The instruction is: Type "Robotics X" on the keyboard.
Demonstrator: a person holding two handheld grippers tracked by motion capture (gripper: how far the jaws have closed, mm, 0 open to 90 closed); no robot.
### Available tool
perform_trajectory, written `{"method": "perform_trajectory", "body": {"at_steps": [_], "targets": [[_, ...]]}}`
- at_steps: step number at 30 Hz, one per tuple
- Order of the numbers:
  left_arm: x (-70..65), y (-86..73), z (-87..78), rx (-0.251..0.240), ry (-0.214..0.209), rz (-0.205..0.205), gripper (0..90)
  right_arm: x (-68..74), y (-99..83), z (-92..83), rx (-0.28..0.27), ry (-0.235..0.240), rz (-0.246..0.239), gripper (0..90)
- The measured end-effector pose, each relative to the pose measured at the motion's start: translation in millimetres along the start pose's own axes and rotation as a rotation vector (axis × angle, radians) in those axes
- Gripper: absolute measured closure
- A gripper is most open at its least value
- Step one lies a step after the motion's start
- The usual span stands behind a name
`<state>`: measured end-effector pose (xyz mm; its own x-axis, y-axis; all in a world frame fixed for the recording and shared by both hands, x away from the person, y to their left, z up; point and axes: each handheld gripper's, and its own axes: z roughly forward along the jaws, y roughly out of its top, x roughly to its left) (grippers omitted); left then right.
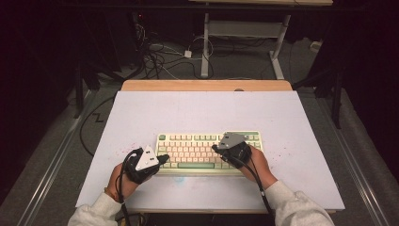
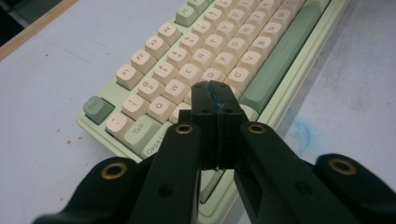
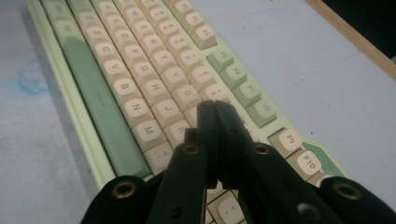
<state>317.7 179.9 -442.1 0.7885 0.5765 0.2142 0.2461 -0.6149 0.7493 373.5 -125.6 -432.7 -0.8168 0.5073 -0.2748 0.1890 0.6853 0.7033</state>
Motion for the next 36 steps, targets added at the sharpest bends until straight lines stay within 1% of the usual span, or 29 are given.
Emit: {"method": "perform_trajectory", "body": {"at_steps": [2, 3, 7, 9, 10, 11, 12, 13, 17, 22, 26, 28, 30, 32, 36], "targets": [[0.4, -0.5, -0.1, -0.001, 0.000, -0.002, 87.7, -0.7, 0.1, 5.5, 0.006, 0.005, 0.010, 90.0], [0.5, -0.7, -0.1, -0.002, -0.001, -0.002, 87.6, -1.1, 0.0, 7.6, 0.011, 0.008, 0.007, 90.0], [0.6, -0.5, 0.0, -0.003, -0.001, -0.001, 87.6, -2.5, 0.1, 13.0, 0.024, 0.001, 0.011, 90.0], [0.2, -0.2, 0.3, 0.000, -0.002, 0.003, 87.7, -3.3, 0.0, 14.6, 0.032, -0.001, 0.011, 90.0], [0.1, -0.1, 0.4, 0.000, -0.003, 0.004, 87.6, -3.2, 0.1, 15.6, 0.029, 0.000, 0.022, 90.0], [0.0, 0.0, 0.6, 0.000, -0.004, 0.005, 87.7, -4.2, 0.1, 16.4, 0.032, 0.000, 0.007, 90.0], [-0.1, 0.0, 0.8, 0.001, -0.004, 0.005, 87.6, -4.2, 0.2, 17.2, 0.038, 0.001, 0.007, 90.0], [0.0, 0.1, 1.0, 0.001, -0.006, 0.004, 87.6, -3.6, 0.1, 18.4, 0.038, 0.002, 0.017, 90.0], [-0.7, 0.3, 2.3, 0.006, -0.010, 0.008, 87.6, -5.2, 0.0, 22.0, 0.052, -0.002, 0.010, 90.0], [-0.6, -0.3, 2.8, 0.008, -0.012, 0.006, 87.6, -6.1, -0.2, 25.1, 0.067, -0.013, 0.024, 90.0], [-0.9, -0.6, 3.2, 0.015, -0.013, 0.011, 87.7, -6.0, 0.9, 27.3, 0.094, 0.001, 0.011, 90.0], [-0.9, -0.5, 2.8, 0.013, -0.012, 0.010, 87.6, -4.8, 2.0, 26.1, 0.100, -0.004, 0.001, 90.0], [-0.7, -0.7, 2.4, 0.012, -0.010, 0.009, 87.6, -5.2, 1.9, 22.7, 0.079, -0.010, 0.002, 90.0], [-0.5, -1.0, 2.5, 0.013, -0.009, 0.007, 87.6, -5.0, 1.8, 18.1, 0.055, -0.015, 0.020, 90.0], [-1.0, -0.7, 2.7, 0.016, -0.005, 0.011, 87.6, -4.6, 2.1, 8.0, 0.012, -0.021, 0.034, 90.0]]}}
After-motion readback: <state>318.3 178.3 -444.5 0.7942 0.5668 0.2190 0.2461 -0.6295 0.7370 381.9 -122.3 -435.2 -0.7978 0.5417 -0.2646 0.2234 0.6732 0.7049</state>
